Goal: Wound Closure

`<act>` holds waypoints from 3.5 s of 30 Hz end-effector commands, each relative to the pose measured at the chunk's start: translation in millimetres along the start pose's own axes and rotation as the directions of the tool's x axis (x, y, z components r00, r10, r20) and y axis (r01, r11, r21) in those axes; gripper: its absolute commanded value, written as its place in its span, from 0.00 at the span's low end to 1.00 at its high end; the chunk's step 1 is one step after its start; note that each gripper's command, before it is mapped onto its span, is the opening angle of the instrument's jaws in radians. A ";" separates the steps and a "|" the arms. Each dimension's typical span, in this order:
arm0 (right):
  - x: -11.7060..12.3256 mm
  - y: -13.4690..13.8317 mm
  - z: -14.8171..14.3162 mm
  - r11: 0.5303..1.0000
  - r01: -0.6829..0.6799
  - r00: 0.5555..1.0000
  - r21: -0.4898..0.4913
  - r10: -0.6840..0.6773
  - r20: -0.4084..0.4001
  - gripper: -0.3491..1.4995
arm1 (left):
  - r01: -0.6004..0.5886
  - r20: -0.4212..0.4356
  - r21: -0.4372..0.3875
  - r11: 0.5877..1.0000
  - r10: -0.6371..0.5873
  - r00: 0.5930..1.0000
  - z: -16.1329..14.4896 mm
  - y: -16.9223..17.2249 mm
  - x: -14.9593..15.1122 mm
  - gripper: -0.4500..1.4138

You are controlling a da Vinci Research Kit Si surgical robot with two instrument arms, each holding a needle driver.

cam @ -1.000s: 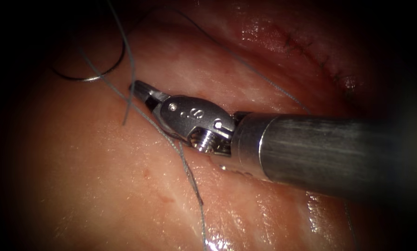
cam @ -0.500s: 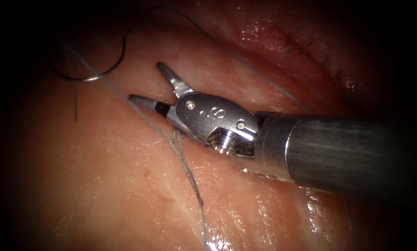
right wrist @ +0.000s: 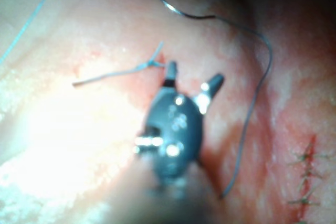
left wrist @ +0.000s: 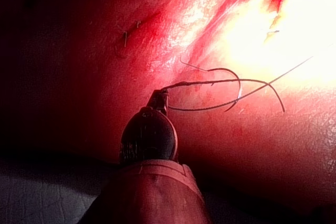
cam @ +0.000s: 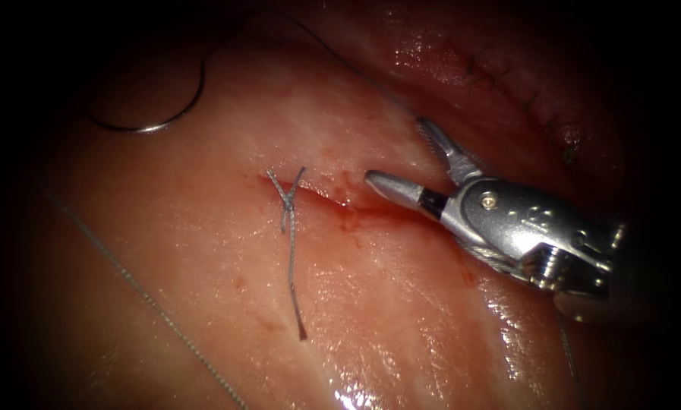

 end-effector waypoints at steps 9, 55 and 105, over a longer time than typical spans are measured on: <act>-1.1 -1.3 1.4 1.000 0.002 1.000 0.020 -0.002 0.001 0.89 | 0.063 -0.131 -0.020 0.998 -0.065 0.989 7.0 2.4 0.9 0.50; -2.3 -2.9 1.6 0.999 0.015 1.000 0.037 -0.014 -0.015 0.87 | 0.088 -0.181 -0.052 0.995 -0.096 0.979 41.5 12.9 -14.0 0.78; -2.7 -1.1 -0.8 0.996 0.018 1.000 0.085 -0.017 -0.014 0.82 | -0.254 -0.266 -0.214 0.943 0.194 0.944 34.0 35.1 -7.5 0.50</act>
